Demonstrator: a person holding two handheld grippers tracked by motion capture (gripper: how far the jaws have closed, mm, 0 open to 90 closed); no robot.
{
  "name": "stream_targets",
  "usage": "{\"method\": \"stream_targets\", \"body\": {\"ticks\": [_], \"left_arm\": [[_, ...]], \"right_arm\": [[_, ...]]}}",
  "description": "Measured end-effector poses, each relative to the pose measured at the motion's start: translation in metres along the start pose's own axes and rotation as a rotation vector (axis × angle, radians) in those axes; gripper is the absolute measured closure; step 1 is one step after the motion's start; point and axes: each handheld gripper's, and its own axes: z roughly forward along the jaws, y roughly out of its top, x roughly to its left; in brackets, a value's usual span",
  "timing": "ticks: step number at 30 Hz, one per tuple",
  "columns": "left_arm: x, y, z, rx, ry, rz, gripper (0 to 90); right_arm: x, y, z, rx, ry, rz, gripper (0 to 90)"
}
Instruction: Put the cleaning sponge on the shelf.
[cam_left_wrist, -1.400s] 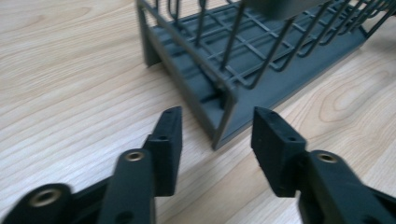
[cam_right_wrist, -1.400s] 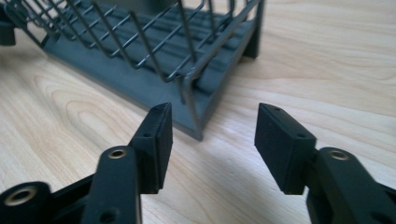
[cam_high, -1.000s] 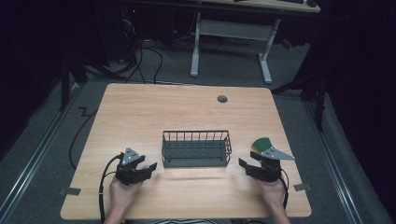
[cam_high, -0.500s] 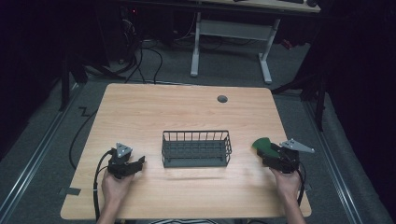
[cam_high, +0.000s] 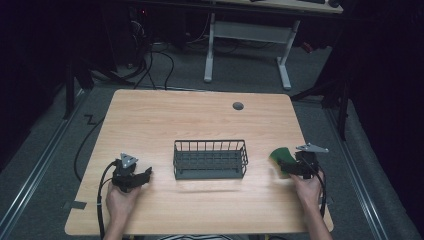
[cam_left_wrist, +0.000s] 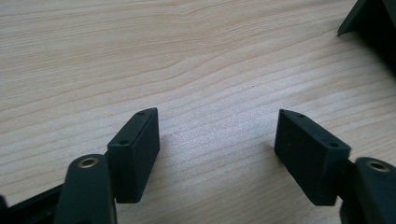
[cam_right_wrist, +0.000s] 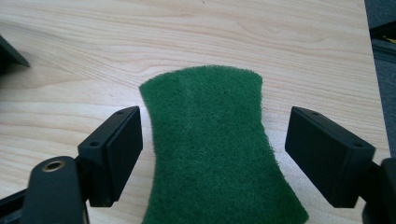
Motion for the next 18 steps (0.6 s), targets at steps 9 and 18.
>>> {"method": "stream_targets", "body": {"ticks": [9, 18], "left_arm": [[-0.002, 0.001, 0.001, 0.010, -0.013, 0.011, 23.8], [-0.002, 0.001, 0.002, 0.014, -0.017, 0.015, 21.5]], "right_arm": [[-0.003, 0.002, 0.015, 0.057, -0.002, -0.013, 15.4], [-0.002, -0.002, 0.022, 0.083, 0.015, -0.035, 26.5]]}}
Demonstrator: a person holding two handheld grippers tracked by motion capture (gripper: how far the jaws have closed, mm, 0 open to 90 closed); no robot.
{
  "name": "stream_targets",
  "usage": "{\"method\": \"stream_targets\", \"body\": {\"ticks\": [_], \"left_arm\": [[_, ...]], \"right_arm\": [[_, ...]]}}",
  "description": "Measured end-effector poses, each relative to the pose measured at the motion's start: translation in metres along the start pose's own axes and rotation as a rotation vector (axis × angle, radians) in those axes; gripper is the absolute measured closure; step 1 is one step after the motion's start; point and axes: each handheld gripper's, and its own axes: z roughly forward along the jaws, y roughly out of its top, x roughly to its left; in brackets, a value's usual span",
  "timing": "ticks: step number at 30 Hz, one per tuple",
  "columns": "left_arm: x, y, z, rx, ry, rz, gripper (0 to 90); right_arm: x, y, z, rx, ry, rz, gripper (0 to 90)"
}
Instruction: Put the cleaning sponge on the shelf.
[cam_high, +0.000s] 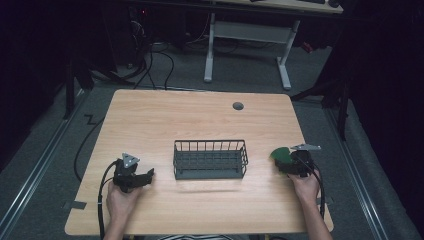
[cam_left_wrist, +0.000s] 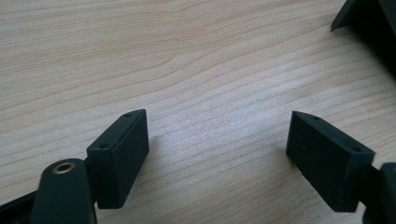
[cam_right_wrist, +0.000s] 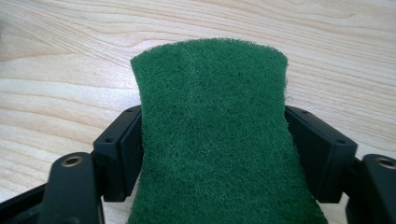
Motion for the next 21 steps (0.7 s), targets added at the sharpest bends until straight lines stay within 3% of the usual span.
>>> {"method": "stream_targets", "body": {"ticks": [4, 14, 21], "left_arm": [[0.000, 0.000, 0.000, 0.000, 0.000, -0.001, 21.3], [0.000, 0.000, 0.000, 0.004, -0.005, 0.003, 18.9], [0.000, 0.000, 0.001, 0.006, -0.004, 0.002, 17.7]], "right_arm": [[0.001, 0.000, -0.003, 0.002, 0.003, -0.005, 28.1], [-0.001, 0.000, -0.020, -0.059, 0.035, 0.018, 28.4], [0.003, 0.000, -0.028, -0.062, 0.062, 0.024, 28.5]]}}
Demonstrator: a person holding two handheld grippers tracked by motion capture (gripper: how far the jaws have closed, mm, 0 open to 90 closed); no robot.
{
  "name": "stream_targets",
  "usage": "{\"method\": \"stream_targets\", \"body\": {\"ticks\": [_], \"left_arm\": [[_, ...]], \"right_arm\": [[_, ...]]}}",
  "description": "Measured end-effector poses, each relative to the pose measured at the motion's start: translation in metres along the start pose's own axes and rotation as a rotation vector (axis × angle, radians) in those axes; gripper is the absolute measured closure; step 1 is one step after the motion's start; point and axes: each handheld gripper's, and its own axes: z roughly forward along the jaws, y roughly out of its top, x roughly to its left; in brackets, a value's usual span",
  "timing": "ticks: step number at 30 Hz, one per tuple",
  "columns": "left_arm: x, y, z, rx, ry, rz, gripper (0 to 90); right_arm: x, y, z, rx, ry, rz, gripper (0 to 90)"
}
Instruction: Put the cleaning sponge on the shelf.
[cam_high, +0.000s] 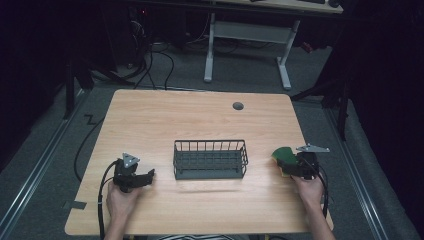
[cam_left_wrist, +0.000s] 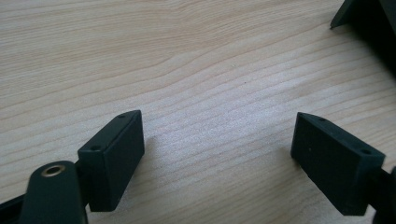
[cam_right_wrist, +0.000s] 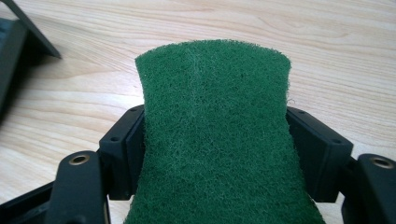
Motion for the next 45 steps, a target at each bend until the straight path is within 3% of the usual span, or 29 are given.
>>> {"method": "stream_targets", "body": {"ticks": [4, 15, 22, 31, 37, 40, 45], "left_arm": [[0.000, 0.000, 0.000, 0.000, 0.000, 0.000, 17.7], [0.000, 0.000, 0.000, 0.001, -0.001, 0.001, 17.6], [0.000, 0.000, 0.000, 0.002, -0.001, 0.001, 17.9], [0.000, 0.000, 0.000, 0.001, -0.001, 0.000, 18.0], [0.000, 0.000, 0.000, 0.001, 0.001, 0.000, 18.1], [0.000, 0.000, 0.000, 0.001, 0.002, 0.000, 18.1], [0.000, 0.000, 0.000, 0.001, 0.002, 0.000, 18.1]], "right_arm": [[0.004, 0.002, -0.005, -0.010, 0.020, 0.002, 28.5], [0.030, 0.022, -0.018, -0.039, 0.049, -0.078, 28.6], [0.046, 0.034, -0.025, -0.067, 0.106, -0.090, 28.7], [0.057, 0.048, -0.031, -0.091, 0.139, -0.108, 28.7], [0.072, 0.066, -0.038, -0.121, 0.190, -0.142, 28.7], [0.077, 0.071, -0.038, -0.125, 0.192, -0.151, 28.6], [0.097, 0.087, -0.036, -0.142, 0.222, -0.198, 28.6]]}}
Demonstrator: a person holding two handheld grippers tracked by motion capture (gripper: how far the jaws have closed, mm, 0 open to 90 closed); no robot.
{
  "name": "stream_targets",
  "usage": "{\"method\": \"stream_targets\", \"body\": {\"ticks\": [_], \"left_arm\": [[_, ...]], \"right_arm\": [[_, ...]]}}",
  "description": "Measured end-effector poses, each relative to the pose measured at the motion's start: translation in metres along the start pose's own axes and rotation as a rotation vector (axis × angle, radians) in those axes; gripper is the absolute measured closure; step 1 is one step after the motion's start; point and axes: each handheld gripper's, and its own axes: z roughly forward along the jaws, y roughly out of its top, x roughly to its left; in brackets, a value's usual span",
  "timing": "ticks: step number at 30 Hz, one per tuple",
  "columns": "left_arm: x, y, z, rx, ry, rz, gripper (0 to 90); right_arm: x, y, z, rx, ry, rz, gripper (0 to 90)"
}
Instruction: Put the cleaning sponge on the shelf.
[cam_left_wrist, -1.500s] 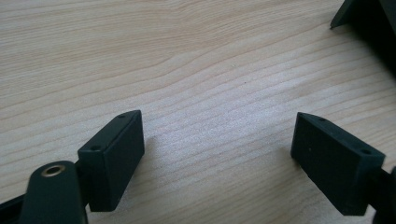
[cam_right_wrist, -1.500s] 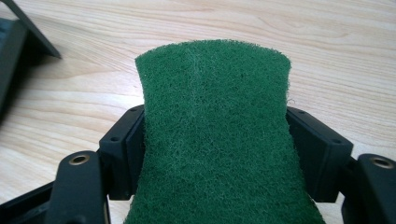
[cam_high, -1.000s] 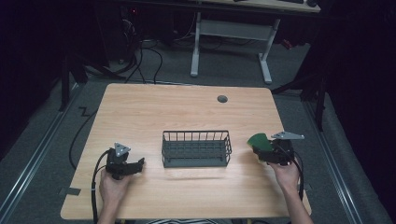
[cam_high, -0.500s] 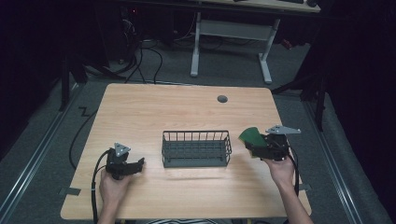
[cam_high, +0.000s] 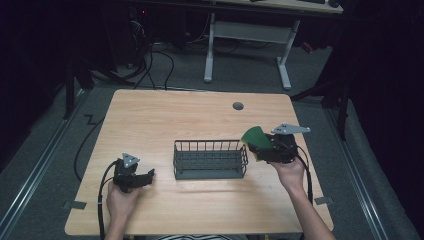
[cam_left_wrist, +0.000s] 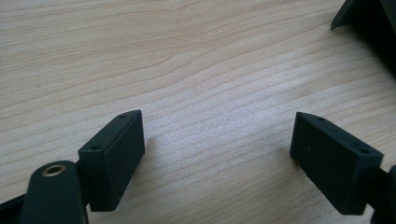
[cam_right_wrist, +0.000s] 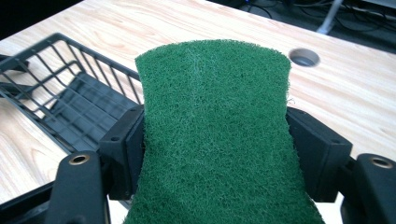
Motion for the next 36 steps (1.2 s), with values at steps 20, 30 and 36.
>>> {"method": "stream_targets", "body": {"ticks": [20, 30, 36], "left_arm": [[0.001, 0.000, 0.000, -0.001, 0.002, -0.007, 20.0], [0.000, 0.000, 0.000, -0.004, 0.004, -0.010, 20.2], [0.000, 0.000, 0.000, -0.004, 0.004, -0.011, 20.3]], "right_arm": [[0.047, 0.027, 0.057, 0.081, 0.042, -0.154, 28.3], [0.060, 0.025, 0.072, 0.099, -0.002, -0.211, 27.7], [0.065, 0.020, 0.076, 0.131, -0.013, -0.245, 27.0]]}}
